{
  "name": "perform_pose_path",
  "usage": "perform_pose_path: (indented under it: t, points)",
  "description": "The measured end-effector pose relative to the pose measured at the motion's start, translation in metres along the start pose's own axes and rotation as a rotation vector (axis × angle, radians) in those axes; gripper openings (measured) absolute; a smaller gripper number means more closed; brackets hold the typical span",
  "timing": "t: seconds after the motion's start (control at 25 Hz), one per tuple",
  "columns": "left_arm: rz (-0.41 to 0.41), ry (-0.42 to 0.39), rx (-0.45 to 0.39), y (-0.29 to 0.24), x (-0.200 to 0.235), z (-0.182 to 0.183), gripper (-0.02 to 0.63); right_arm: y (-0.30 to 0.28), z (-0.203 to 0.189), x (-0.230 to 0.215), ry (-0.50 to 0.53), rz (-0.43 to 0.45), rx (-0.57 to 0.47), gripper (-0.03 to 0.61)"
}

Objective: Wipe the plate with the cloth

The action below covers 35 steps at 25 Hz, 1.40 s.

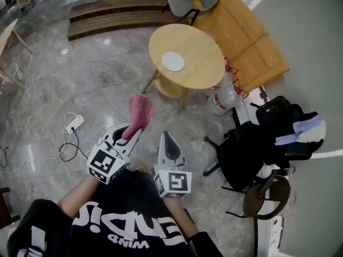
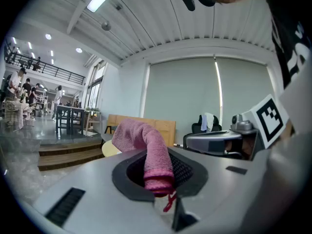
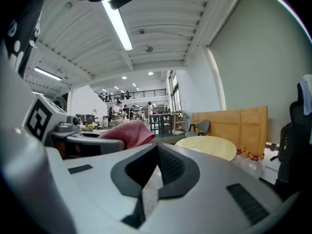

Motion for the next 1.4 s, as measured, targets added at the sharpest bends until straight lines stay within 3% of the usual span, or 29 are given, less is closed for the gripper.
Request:
perform_pose_path:
  t: [0.52,1.4]
  points:
    - [0.017,-0.002,-0.001,-0.009,0.004,0.001,0.052,-0.004,0.001,-0.010,-0.019,0.015,-0.012,0.021]
    - [0.078,-0.017,-0.005,-0.041,-0.012,0.009,0.052,0.011,-0.004,-0.072,-0.041,0.043,-0.017,0.022]
Point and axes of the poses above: the fingertips, and each gripper's own axes: y backward along the fingers, x to its left, z out of its top, the point moved 6 cm from there along y, backward along the fingers, and after that the axes turned 6 degrees about x, right-handed, at the moved point
